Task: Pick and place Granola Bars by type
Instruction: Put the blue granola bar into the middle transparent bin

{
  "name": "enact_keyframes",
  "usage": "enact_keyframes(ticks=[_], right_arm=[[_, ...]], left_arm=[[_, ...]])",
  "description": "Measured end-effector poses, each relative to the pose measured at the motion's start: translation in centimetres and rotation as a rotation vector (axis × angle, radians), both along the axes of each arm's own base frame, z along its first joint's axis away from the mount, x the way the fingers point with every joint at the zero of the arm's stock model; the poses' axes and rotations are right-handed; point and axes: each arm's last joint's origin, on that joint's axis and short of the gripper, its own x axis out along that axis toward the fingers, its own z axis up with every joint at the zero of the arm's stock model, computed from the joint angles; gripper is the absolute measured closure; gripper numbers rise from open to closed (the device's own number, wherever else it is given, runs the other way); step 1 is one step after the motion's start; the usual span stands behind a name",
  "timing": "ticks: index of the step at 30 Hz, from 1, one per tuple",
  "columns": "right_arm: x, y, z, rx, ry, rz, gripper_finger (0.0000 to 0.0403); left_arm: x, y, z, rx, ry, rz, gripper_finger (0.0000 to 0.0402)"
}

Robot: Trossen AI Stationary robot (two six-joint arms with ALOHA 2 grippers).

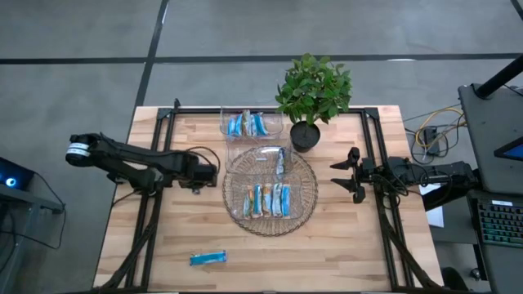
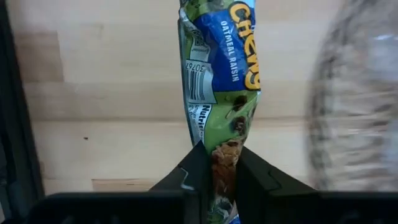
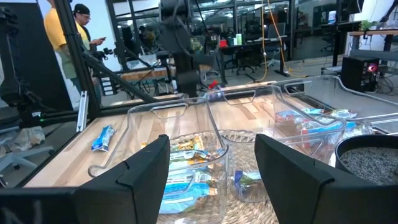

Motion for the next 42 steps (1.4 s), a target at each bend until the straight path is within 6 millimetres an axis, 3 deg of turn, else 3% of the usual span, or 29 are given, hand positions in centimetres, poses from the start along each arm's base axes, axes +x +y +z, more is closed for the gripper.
enact_keyframes(ticks=[10, 19, 24, 36, 42], right_arm=[[0.0, 0.0, 0.0, 0.0, 0.0, 0.0, 0.0179], [0.0, 0.0, 0.0, 0.0, 0.0, 0.0, 0.0179], [0.0, 0.0, 0.0, 0.0, 0.0, 0.0, 0.0179], [0.0, 0.0, 0.0, 0.0, 0.0, 0.0, 0.0179], [0.0, 0.0, 0.0, 0.0, 0.0, 0.0, 0.0179]], left_arm=[[2.2, 1.1, 6.6, 0.086, -0.178, 0.055, 0.0371], [4.7, 3.5, 10.1, 0.113, -0.268, 0.115, 0.0372], [7.3, 5.4, 10.7, 0.13, -0.253, 0.094, 0.0372], [14.9, 9.0, 10.2, 0.101, -0.171, -0.032, 0.0372], [17.9, 9.1, 9.1, 0.088, -0.155, -0.067, 0.0372]])
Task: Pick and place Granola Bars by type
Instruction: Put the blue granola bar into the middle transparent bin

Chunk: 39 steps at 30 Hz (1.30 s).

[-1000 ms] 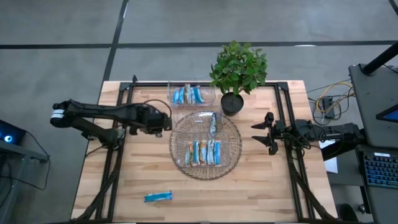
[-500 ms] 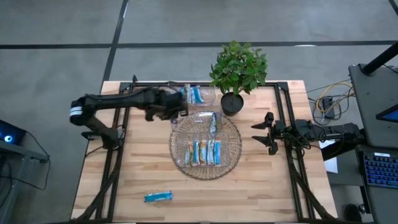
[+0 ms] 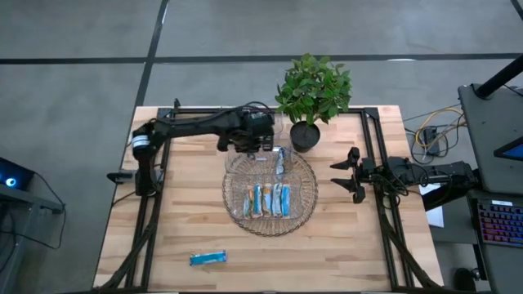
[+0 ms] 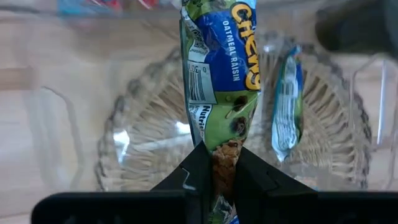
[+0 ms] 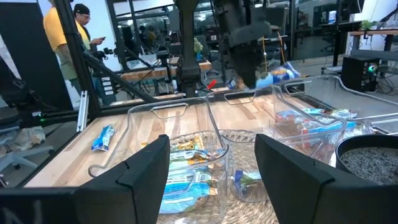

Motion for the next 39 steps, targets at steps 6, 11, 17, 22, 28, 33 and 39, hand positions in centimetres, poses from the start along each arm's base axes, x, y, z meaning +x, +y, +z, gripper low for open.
enact_keyframes(ticks=[6, 11, 17, 22, 28, 33, 39], right_arm=[[0.0, 0.0, 0.0, 0.0, 0.0, 0.0, 0.0179], [0.0, 0.0, 0.0, 0.0, 0.0, 0.0, 0.0179], [0.0, 0.0, 0.0, 0.0, 0.001, 0.0, 0.0179], [0.0, 0.0, 0.0, 0.0, -0.001, -0.001, 0.0179], [0.0, 0.0, 0.0, 0.0, 0.0, 0.0, 0.0179], [0.0, 0.0, 0.0, 0.0, 0.0, 0.0, 0.0179], [0.0, 0.0, 0.0, 0.0, 0.0, 0.0, 0.0179]], left_arm=[[2.3, -1.3, -2.2, -0.037, 0.037, -0.051, 0.0372], [3.7, -2.0, -3.6, -0.051, 0.017, -0.079, 0.0372], [5.0, -2.3, -5.5, -0.058, 0.02, -0.113, 0.0372], [5.5, -1.8, -7.3, -0.065, 0.061, -0.142, 0.0372], [6.0, -1.2, -7.9, -0.056, 0.039, -0.162, 0.0372], [6.6, -0.8, -7.9, -0.037, -0.029, -0.183, 0.0372], [6.4, -0.9, -8.3, -0.051, -0.014, -0.173, 0.0371]])
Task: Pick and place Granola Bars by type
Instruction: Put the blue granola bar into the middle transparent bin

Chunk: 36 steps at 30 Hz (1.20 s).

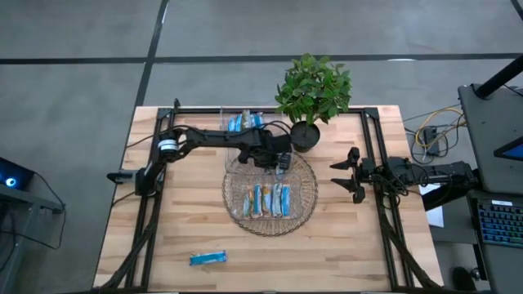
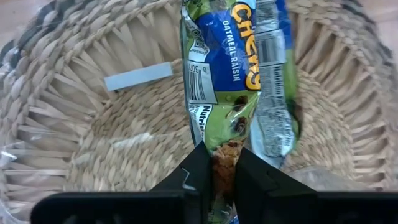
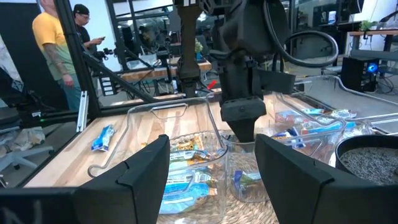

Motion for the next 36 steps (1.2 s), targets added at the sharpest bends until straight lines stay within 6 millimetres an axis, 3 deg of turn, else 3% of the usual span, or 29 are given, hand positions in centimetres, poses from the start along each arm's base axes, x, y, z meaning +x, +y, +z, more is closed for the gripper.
enact_keyframes(ticks=[3, 13, 17, 26, 36], right_arm=[[0.0, 0.0, 0.0, 0.0, 0.0, 0.0, 0.0179], [0.0, 0.0, 0.0, 0.0, 0.0, 0.0, 0.0179], [0.0, 0.0, 0.0, 0.0, 0.0, 0.0, 0.0179], [0.0, 0.0, 0.0, 0.0, -0.003, -0.001, 0.0179], [0.1, 0.0, 0.0, -0.001, 0.006, 0.0, 0.0179]], left_arm=[[-0.1, 0.0, -0.3, -0.001, 0.009, -0.001, 0.036], [-0.2, 0.0, -0.5, 0.009, 0.021, -0.018, 0.0257], [-0.7, 0.0, 0.2, 0.012, 0.063, -0.033, 0.0238], [-2.8, -0.2, 5.7, 0.125, 0.096, -0.057, 0.0236], [-5.6, -2.6, 12.4, 0.335, 0.022, -0.498, 0.0236]])
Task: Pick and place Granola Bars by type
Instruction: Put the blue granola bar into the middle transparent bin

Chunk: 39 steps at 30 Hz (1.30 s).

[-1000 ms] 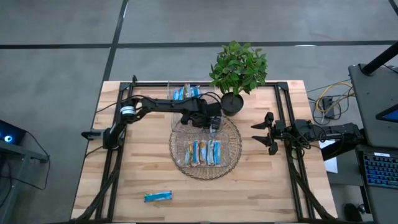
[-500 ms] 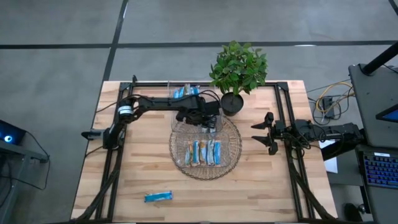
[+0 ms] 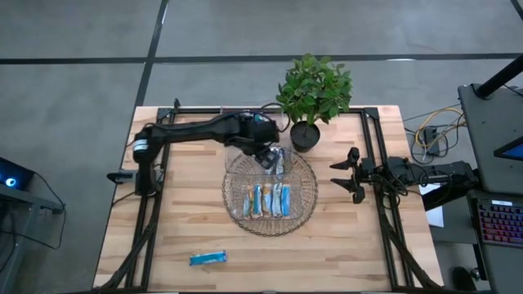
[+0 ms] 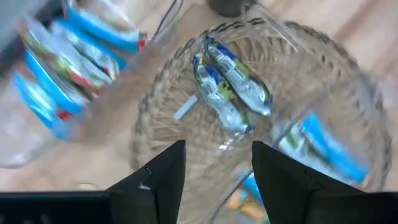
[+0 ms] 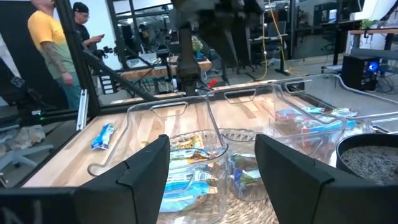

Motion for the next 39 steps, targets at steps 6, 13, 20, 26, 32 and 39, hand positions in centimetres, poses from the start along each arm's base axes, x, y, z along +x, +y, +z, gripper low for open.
enact_keyframes(ticks=[6, 13, 20, 26, 32, 39], right_arm=[[0.0, 0.0, 0.0, 0.0, 0.003, 0.0, 0.0179], [0.0, 0.0, 0.0, 0.0, 0.004, 0.0, 0.0179], [0.0, 0.0, 0.0, 0.0, 0.004, 0.0, 0.0179], [0.0, 0.0, 0.0, 0.0, 0.005, 0.0, 0.0179], [0.0, 0.0, 0.0, 0.0, 0.005, 0.0, 0.0179], [0.0, 0.0, 0.0, 0.0, 0.005, 0.0, 0.0179]], left_arm=[[-2.0, -1.6, 2.6, 0.103, 0.006, -0.211, 0.0234], [-5.8, -4.2, 4.6, 0.175, 0.076, -0.474, 0.0175], [-10.5, -8.1, 3.7, 0.165, 0.106, -0.685, 0.0113], [-14.5, -12.6, 0.6, 0.136, 0.096, -0.803, 0.0106], [-17.0, -16.1, -3.2, 0.094, 0.095, -0.865, 0.0106], [-17.7, -18.8, -7.3, 0.023, 0.026, -0.861, 0.0106]])
